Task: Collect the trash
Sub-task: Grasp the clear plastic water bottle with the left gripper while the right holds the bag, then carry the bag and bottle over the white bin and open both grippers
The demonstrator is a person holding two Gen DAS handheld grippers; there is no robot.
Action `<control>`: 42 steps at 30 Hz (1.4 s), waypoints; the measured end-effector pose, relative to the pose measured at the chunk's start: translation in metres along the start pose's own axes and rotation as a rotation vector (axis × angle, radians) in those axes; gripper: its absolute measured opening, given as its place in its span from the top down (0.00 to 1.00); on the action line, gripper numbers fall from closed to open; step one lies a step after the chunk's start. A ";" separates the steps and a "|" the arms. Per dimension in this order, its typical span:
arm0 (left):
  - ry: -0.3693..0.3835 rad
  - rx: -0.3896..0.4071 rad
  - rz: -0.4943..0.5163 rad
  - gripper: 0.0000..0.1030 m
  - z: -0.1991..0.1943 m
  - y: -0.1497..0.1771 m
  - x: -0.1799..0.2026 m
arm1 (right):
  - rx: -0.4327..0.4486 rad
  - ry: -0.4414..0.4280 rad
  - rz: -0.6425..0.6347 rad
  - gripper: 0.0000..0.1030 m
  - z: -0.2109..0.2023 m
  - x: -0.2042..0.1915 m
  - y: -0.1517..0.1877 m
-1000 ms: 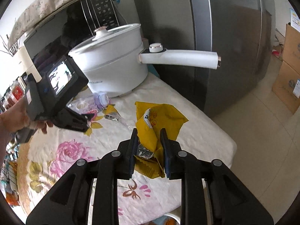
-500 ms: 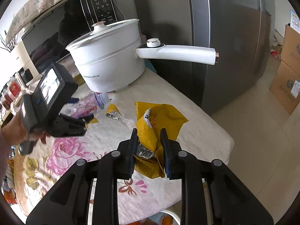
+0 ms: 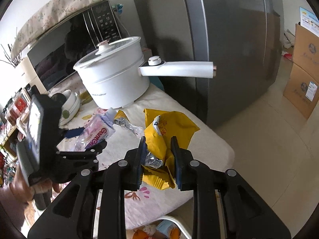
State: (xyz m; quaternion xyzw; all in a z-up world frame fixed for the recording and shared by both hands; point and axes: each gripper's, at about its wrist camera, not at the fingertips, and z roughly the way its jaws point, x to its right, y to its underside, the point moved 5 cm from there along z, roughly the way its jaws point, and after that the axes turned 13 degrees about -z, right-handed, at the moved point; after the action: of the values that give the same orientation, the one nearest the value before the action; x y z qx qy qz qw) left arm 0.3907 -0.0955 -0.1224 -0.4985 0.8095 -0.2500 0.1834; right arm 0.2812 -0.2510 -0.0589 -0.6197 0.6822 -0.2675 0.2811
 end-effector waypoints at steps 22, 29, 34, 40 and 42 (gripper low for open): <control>0.178 0.253 -0.412 0.35 -0.121 0.049 0.043 | 0.086 0.038 -0.052 0.77 -0.062 0.020 0.022; 0.250 0.291 -0.528 0.35 -0.152 0.081 0.058 | 0.088 0.045 -0.100 0.77 -0.078 0.015 0.043; 0.274 0.302 -0.573 0.35 -0.172 0.106 0.056 | 0.047 0.022 -0.092 0.77 -0.094 0.012 0.076; 0.287 0.290 -0.585 0.35 -0.184 0.132 0.053 | 0.002 -0.016 -0.127 0.75 -0.112 -0.010 0.122; 0.301 0.289 -0.590 0.35 -0.186 0.139 0.053 | -0.018 -0.018 -0.150 0.62 -0.114 -0.018 0.139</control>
State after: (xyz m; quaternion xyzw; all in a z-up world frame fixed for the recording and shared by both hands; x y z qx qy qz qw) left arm 0.1667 -0.0493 -0.0560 -0.6374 0.6050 -0.4746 0.0506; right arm 0.1045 -0.2183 -0.0771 -0.6739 0.6337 -0.2761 0.2609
